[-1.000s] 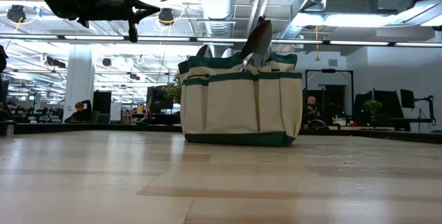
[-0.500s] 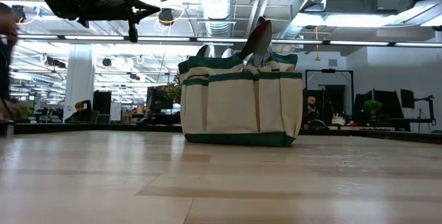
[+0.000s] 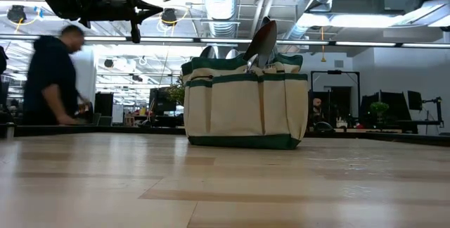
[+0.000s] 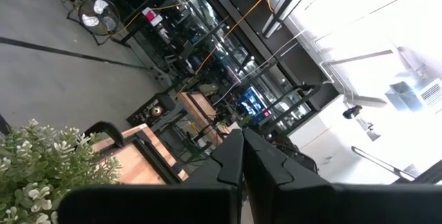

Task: Pick & Place Garden tools in Gardening bag
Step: Put the green shear scissors into the white gardening bag

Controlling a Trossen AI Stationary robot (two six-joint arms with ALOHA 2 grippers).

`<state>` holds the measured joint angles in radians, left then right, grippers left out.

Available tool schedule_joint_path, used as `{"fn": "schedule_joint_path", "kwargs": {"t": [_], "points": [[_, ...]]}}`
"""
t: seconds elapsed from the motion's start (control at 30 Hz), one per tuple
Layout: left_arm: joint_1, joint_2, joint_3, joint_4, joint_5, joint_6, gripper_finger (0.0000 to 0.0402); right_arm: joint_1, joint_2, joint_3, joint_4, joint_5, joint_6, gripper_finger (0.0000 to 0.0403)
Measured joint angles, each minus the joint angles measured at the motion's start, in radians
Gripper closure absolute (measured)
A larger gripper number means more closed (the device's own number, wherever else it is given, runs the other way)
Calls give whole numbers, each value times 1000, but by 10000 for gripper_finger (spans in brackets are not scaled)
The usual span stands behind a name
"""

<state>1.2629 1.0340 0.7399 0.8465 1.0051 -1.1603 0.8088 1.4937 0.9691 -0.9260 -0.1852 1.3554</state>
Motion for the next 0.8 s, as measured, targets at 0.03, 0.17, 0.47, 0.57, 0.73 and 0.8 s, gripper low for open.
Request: {"fn": "schedule_joint_path", "kwargs": {"t": [0.03,0.17,0.47,0.57,0.73,0.8], "points": [[0,0,0,0,2,0,394,16,0,-9,25,-1,12,95],[0,0,0,0,18,1,394,82,0,-36,95,-1,95,94],[0,0,0,0,21,3,394,187,0,-85,109,50,233,94],[0,0,0,0,21,3,394,194,0,-126,127,55,256,94],[0,0,0,0,21,-3,394,192,0,-184,208,55,262,98],[0,0,0,0,21,-4,394,192,0,-196,216,55,262,101]]}}
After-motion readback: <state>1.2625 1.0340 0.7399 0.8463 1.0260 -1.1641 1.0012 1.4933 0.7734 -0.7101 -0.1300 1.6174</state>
